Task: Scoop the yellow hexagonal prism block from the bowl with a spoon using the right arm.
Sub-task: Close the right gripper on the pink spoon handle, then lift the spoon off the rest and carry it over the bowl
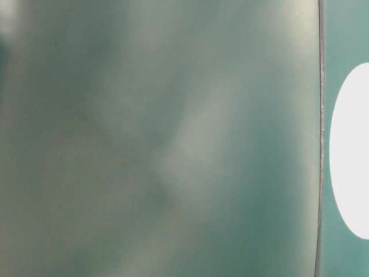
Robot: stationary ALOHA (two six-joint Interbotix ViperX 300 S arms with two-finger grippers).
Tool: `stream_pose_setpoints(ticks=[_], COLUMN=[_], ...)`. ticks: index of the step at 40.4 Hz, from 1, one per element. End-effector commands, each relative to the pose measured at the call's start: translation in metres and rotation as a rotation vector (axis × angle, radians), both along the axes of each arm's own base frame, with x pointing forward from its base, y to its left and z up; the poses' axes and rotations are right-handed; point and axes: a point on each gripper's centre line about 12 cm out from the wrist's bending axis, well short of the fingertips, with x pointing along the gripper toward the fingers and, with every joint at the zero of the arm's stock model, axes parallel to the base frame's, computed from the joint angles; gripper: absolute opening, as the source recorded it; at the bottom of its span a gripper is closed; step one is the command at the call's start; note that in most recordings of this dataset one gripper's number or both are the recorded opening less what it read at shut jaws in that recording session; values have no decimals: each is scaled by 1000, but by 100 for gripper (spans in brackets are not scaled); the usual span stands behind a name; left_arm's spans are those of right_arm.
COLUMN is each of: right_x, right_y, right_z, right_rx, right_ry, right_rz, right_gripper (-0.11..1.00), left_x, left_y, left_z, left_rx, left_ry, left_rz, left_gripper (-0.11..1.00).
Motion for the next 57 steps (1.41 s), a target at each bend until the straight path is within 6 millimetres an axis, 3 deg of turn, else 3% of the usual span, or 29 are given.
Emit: stream_pose_setpoints(ticks=[1, 9, 23, 46, 57], right_x=[2, 2, 3, 14, 34], right_y=[3, 3, 3, -10, -15], right_z=[3, 3, 3, 31, 60], right_rx=[6, 5, 6, 89, -25], right_ry=[-15, -15, -16, -26, -56], right_rz=[8, 8, 8, -51, -16], right_gripper=[49, 46, 23, 23, 23], left_x=[2, 2, 2, 3, 4], left_y=[0, 0, 0, 0, 0], left_z=[10, 10, 10, 10, 8], left_rx=[0, 0, -1, 12, 15], left_ry=[-25, -25, -26, -25, -17], left_rz=[0, 1, 0, 1, 0], left_gripper=[-1, -1, -1, -1, -1])
